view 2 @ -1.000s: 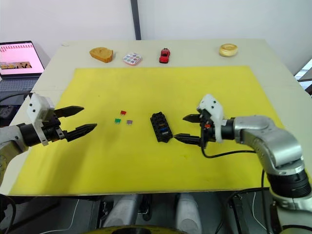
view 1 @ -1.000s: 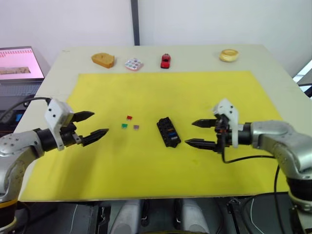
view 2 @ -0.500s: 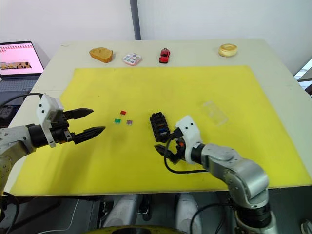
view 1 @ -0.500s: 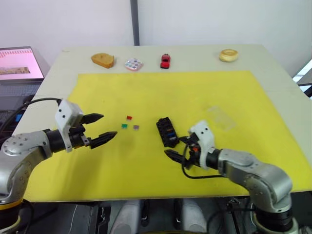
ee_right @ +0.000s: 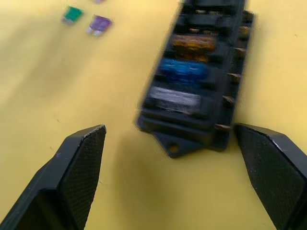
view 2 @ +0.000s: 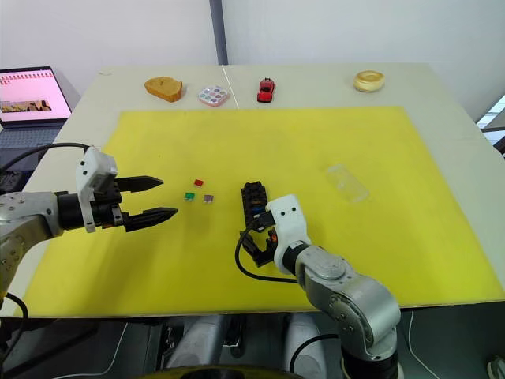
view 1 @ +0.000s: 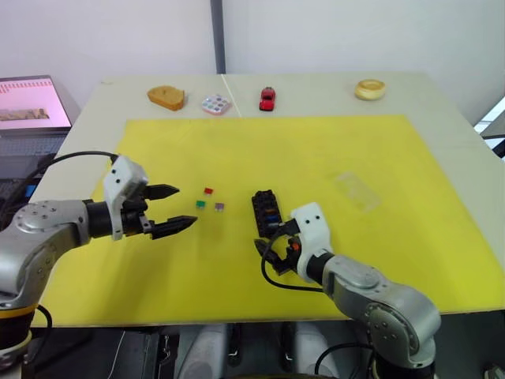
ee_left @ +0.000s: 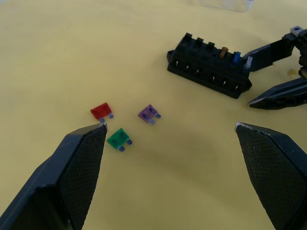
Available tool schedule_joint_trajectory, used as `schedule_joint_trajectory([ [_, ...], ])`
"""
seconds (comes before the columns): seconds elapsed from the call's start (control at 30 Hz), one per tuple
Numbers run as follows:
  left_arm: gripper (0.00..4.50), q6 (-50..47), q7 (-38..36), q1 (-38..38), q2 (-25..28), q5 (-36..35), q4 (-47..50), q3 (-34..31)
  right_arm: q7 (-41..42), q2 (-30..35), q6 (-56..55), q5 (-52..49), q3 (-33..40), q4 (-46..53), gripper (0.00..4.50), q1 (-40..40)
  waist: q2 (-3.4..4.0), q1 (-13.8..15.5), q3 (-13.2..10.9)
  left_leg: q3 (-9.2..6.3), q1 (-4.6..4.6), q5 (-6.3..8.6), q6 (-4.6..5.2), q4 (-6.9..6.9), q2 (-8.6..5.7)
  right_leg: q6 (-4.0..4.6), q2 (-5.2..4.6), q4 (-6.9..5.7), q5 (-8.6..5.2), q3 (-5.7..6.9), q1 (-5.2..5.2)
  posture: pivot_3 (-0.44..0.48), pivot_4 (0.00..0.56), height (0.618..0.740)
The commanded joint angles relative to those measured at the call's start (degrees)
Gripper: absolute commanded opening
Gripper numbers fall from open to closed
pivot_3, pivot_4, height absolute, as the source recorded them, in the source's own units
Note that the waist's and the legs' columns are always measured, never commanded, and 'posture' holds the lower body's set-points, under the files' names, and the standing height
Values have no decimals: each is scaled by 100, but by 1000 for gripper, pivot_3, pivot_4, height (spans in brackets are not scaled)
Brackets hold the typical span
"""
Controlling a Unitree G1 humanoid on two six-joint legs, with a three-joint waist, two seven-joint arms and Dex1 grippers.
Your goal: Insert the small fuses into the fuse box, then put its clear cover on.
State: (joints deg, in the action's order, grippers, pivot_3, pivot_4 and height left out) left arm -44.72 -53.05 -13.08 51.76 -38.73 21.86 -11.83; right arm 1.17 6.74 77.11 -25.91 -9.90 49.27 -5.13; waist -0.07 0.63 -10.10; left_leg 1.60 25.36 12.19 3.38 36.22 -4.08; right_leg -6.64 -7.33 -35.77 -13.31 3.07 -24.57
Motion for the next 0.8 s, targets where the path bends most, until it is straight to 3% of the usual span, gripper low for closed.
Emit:
schedule_joint_trajectory([
  [0.03, 4500, 118, -138, -130, 99, 56, -80, 45, 187, 6, -71, -157, -57, 253, 4470, 62, 0, -6, 0, -1, -1, -3, -4, -4, 2, 3, 1, -1, -2, 0, 0, 0, 150, 740],
  [0.13, 4500, 217, -209, -135, 77, 144, -181, 88, 356, 193, -126, -170, 39, 274, 4470, 105, 0, -24, 0, -2, -4, -6, -8, -7, 7, 9, 6, -4, -3, 1, 0, 0, 150, 740],
  [0.3, 4500, 690, -449, 50, 285, 498, -701, -103, 1365, 1416, -603, -425, 723, 490, 4470, 213, -1, 8, -1, -2, -3, -4, -3, -3, 7, 10, 10, 3, -4, 2, 4, 0, 150, 740],
  [0.43, 4500, 1260, -624, 336, 541, 853, -1530, -467, 3651, 2963, -1616, -1435, 2808, -35, 4470, 626, 4, 14, -12, -3, -2, -2, 3, -3, 7, 11, -1, 35, -4, 9, 17, 0, 150, 740],
  [0.57, 4500, 1805, -786, 630, 568, 1025, -2202, -801, 4722, 3713, -2116, -1813, 3987, -1056, 4470, 904, -3, 10, -8, -4, -4, 2, 10, -3, 17, 14, -2, 56, -2, 11, 33, 0, 150, 740],
  [0.63, 4500, 2084, -825, 768, 609, 1159, -2619, -973, 5168, 4290, -2325, -1653, 4438, -2050, 4470, 895, -2, 8, -9, -4, -3, 4, 13, -1, 18, 15, -4, 57, -1, 9, 32, 0, 150, 740],
  [0.8, 4500, 2339, -742, 699, 526, 1181, -3291, -1267, 5392, 5039, -3549, -796, 4497, -4310, 4470, 425, -5, 16, -8, 2, -2, 6, 15, -1, 18, 23, -20, 61, 3, 15, 30, 0, 150, 740],
])
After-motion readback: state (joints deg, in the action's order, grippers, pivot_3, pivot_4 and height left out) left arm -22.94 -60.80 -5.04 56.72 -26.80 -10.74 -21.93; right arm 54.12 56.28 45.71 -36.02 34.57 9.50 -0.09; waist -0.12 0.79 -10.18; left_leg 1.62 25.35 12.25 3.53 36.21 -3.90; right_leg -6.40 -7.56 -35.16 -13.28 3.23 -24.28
